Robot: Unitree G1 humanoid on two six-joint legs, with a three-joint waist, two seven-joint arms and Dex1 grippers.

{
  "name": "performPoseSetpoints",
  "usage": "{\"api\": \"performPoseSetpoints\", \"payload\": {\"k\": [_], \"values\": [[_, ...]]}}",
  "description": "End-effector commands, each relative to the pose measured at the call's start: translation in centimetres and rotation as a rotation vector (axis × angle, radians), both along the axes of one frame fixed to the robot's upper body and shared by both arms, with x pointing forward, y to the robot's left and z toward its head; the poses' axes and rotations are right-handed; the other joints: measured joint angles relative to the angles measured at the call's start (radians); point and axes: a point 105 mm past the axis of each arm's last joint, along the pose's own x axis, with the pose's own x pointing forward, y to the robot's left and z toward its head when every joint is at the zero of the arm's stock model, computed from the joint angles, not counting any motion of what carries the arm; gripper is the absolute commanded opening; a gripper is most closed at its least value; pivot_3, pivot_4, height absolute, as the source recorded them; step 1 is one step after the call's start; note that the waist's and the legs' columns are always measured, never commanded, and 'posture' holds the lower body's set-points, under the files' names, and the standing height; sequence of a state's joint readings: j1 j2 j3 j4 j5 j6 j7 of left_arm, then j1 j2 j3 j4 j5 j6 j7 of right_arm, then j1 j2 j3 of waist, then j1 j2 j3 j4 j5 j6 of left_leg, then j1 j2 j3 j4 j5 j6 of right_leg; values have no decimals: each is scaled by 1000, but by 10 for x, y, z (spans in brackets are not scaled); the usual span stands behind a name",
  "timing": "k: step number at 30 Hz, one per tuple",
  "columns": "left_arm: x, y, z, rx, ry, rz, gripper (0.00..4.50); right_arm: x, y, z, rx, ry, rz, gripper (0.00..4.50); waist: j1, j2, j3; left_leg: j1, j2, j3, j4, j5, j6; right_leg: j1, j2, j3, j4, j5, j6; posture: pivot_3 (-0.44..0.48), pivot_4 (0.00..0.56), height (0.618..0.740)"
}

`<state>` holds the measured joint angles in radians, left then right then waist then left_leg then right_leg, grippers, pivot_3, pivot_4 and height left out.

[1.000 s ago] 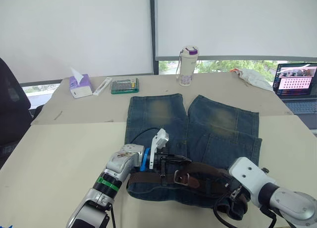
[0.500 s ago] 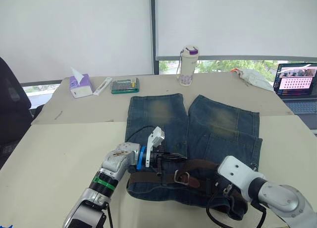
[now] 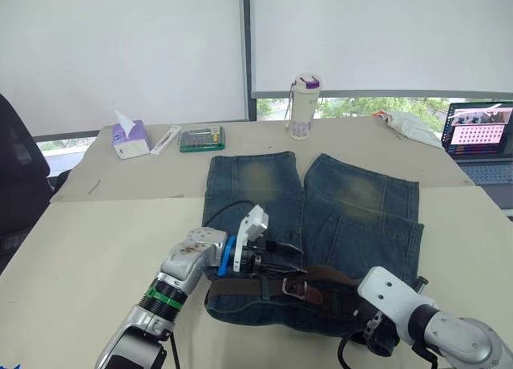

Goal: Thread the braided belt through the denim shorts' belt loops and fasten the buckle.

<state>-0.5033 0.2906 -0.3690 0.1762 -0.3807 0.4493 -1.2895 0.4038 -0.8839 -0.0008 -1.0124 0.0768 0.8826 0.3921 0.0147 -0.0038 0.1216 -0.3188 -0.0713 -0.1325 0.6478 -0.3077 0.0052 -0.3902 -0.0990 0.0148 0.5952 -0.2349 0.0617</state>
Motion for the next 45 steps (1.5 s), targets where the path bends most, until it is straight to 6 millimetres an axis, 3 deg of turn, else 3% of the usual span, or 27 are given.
{"api": "performPoseSetpoints", "payload": {"k": [1,5,8,10,12,14,17,20,23,28,31,35,40,44,45], "values": [[-4,6,-44,175,-46,-23,1380,-2,5,5,-3,-35,11,0,0,0,0,0,0,0,0,0,0,0,0,0,0,0,0,0,150,740],[-1,17,-89,328,-103,5,105,-7,1,-3,-44,-7,-9,0,8,-2,-3,1,0,0,0,-2,4,4,0,0,0,-1,2,0,150,740],[-4,21,-102,334,-90,10,30,-12,-2,-10,-88,13,-7,0,17,-4,-7,1,0,0,0,-3,4,7,-1,0,0,-2,3,0,150,740],[-2,22,-91,246,-33,33,30,-14,0,-12,-88,17,-5,0,19,-7,-10,2,0,0,0,-3,4,8,-1,0,0,-2,4,0,150,740],[9,24,-56,39,185,106,30,-14,-1,-14,-99,17,-19,0,16,-8,-11,2,0,0,0,-3,4,8,0,0,0,-2,4,0,150,740],[19,34,-29,-83,296,120,30,-15,-2,-15,-105,18,-23,0,3,-8,-11,3,1,0,1,-2,4,2,1,-1,2,-2,4,0,150,740],[28,43,0,-119,310,125,1177,-14,0,-16,-99,21,-18,0,-14,-9,-8,2,1,-1,3,0,1,-1,6,-1,5,-2,3,0,150,740],[35,44,9,-115,282,157,2198,-13,1,-17,-92,22,-14,0,-11,-8,-7,1,1,-1,2,0,0,-4,6,-1,8,-2,2,0,150,740],[30,42,16,-124,278,127,1612,-12,2,-18,-88,21,-14,0,1,-8,-6,1,0,-1,2,-1,2,-3,1,0,7,-2,2,0,150,740],[12,27,10,-68,167,37,15,-10,5,-17,-72,10,-14,0,-2,-8,-6,0,0,-1,2,-1,2,-3,0,0,7,-2,1,0,150,740],[11,18,0,-9,81,43,15,-10,5,-15,-75,5,-12,0,-2,-8,-6,0,0,-1,2,-1,1,-3,1,0,7,-2,1,0,150,740],[7,4,13,-55,-23,-4,15,-6,7,-3,-87,-48,32,0,-1,-7,-5,0,0,-1,2,-1,1,-3,0,0,7,-2,1,0,150,740],[10,-21,48,-74,-283,-52,1522,5,23,12,34,-79,84,0,-1,-9,-3,-1,1,-1,2,-1,1,-3,1,0,7,-2,1,0,150,740],[5,-33,56,-29,-506,-142,2838,13,35,18,116,-86,93,0,-2,-7,-3,0,1,-1,2,0,0,-2,1,0,5,-1,1,0,150,740],[5,-35,57,-19,-544,-155,2838,15,36,20,124,-88,89,0,-3,-6,-3,0,1,-1,2,0,-1,-2,1,0,5,0,-1,0,150,740]]}}
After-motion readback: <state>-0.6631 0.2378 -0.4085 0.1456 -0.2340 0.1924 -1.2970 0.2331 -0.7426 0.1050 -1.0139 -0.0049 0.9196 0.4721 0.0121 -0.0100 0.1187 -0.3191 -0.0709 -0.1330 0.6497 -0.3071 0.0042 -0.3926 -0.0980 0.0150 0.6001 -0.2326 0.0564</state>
